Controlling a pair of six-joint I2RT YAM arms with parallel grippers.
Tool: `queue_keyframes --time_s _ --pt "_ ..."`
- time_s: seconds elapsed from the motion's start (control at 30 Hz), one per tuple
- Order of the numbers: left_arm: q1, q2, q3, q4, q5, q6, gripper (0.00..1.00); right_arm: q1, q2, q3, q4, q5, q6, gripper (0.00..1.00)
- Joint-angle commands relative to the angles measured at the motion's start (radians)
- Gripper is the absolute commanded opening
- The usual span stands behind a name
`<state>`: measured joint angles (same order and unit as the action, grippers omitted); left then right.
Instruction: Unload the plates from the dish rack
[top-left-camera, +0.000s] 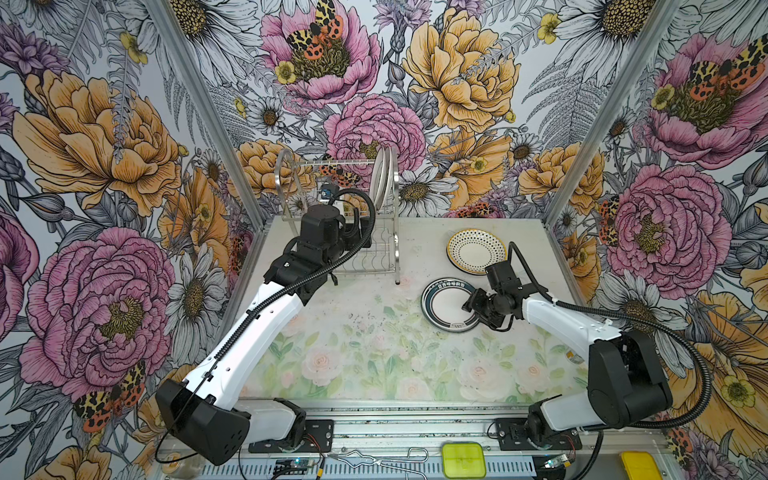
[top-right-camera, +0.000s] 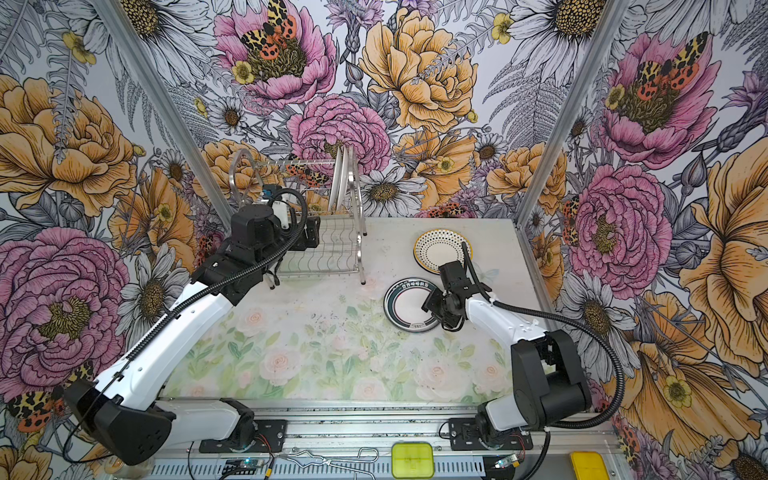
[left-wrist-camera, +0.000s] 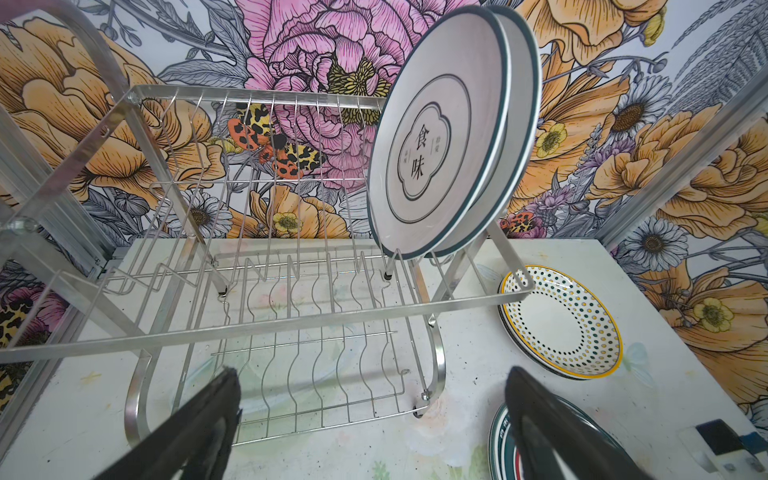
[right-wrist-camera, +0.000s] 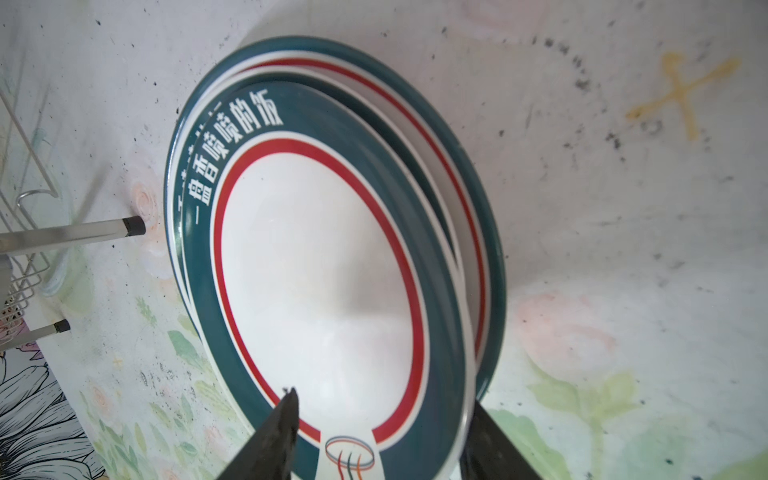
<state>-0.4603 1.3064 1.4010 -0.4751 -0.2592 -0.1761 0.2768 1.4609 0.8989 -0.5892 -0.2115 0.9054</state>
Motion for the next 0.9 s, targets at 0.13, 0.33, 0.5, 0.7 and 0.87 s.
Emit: queue_keyframes --time_s 0.13,0.33,0.5,0.7,0.87 --pt "0.009 0.004 0.017 -0.017 0.023 0.007 0.99 0.022 0.035 0.053 -0.069 0.082 -0.019 0.69" --pt "0.009 0.005 0.023 -0.018 0.026 0.01 0.99 0.04 0.043 0.071 -0.075 0.107 -0.019 0.74" --pt "0.007 0.004 0.026 -0.022 0.042 0.012 0.99 0.054 0.058 0.099 -0.092 0.136 -0.028 0.77" --pt "-0.011 0.0 0.034 -0.034 0.006 0.024 0.99 0.06 0.088 0.127 -0.091 0.145 -0.037 0.77" --pt "-0.015 0.014 0.058 -0.062 -0.029 0.024 0.99 0.059 0.068 0.128 -0.097 0.145 -0.047 0.77"
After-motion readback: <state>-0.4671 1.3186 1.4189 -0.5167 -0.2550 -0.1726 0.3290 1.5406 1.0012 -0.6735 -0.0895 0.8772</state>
